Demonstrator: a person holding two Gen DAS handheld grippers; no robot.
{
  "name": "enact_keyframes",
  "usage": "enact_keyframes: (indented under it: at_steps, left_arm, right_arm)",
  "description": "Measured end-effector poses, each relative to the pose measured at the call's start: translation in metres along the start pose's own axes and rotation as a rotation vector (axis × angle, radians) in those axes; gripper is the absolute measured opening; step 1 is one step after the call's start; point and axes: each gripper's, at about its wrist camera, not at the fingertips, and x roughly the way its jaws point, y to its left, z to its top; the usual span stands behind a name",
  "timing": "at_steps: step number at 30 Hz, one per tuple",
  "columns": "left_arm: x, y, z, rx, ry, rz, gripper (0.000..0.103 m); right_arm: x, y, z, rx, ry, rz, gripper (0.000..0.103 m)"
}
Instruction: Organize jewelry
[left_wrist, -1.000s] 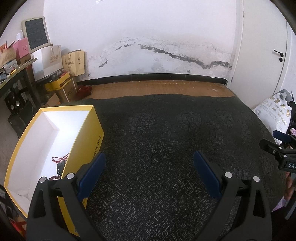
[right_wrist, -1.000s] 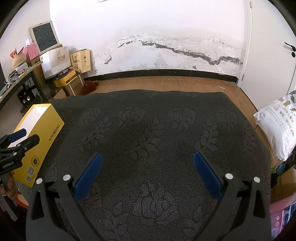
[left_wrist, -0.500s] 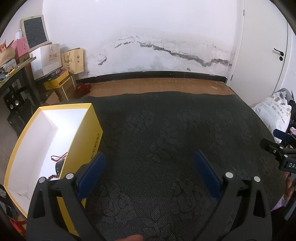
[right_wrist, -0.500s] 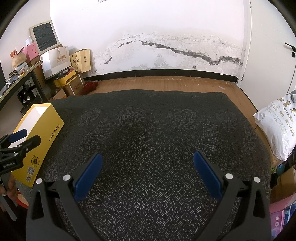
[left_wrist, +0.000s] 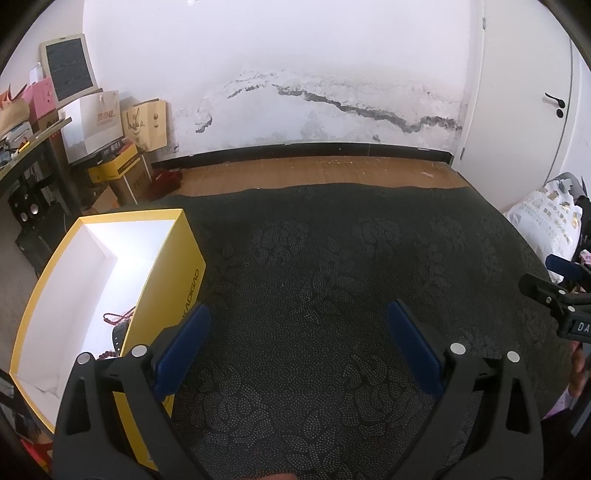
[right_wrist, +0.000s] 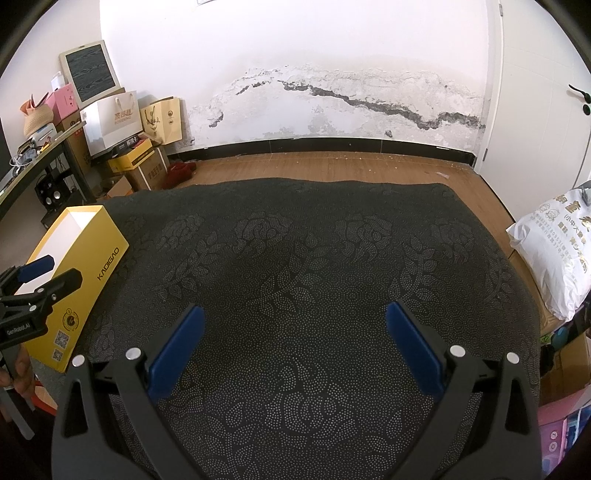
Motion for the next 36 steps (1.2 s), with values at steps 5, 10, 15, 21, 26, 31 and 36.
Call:
enact_keyframes:
  at_steps: [5, 10, 15, 21, 26, 31, 36]
  left_arm:
    - [-0.002, 0.0, 0.001, 0.002, -0.001, -0.004, 0.094]
    - [-0.001, -0.001, 0.001, 0.013, 0.0, 0.004, 0.096]
    - [-0.001, -0.001, 0.001, 0.009, 0.003, -0.006, 0.097]
    - [-0.006, 0.007, 0.001, -0.062, -0.027, -0.08, 0.097]
    - [-0.007, 0.001, 0.0, -0.037, -0.037, -0.082, 0.097]
    - [-0.007, -0.002, 0.0, -0.019, -0.045, -0.058, 0.097]
    - [-0.01, -0.002, 0.001, -0.023, -0.058, -0.014, 0.097]
  right_arm:
    - [0.0, 0.0, 0.0, -0.001, 0.001, 0.002, 0.096]
    - [0.0, -0.001, 0.0, 0.0, 0.001, 0.002, 0.096]
    - [0.0, -0.002, 0.0, -0.008, 0.005, 0.005, 0.096]
    - [-0.001, -0.002, 0.001, -0.008, 0.005, 0.005, 0.096]
    - [-0.001, -0.002, 0.001, -0.01, 0.006, 0.004, 0.096]
    - [0.0, -0.003, 0.001, -0.01, 0.007, 0.006, 0.096]
    - [-0.001, -0.003, 0.001, -0.008, 0.006, 0.006, 0.096]
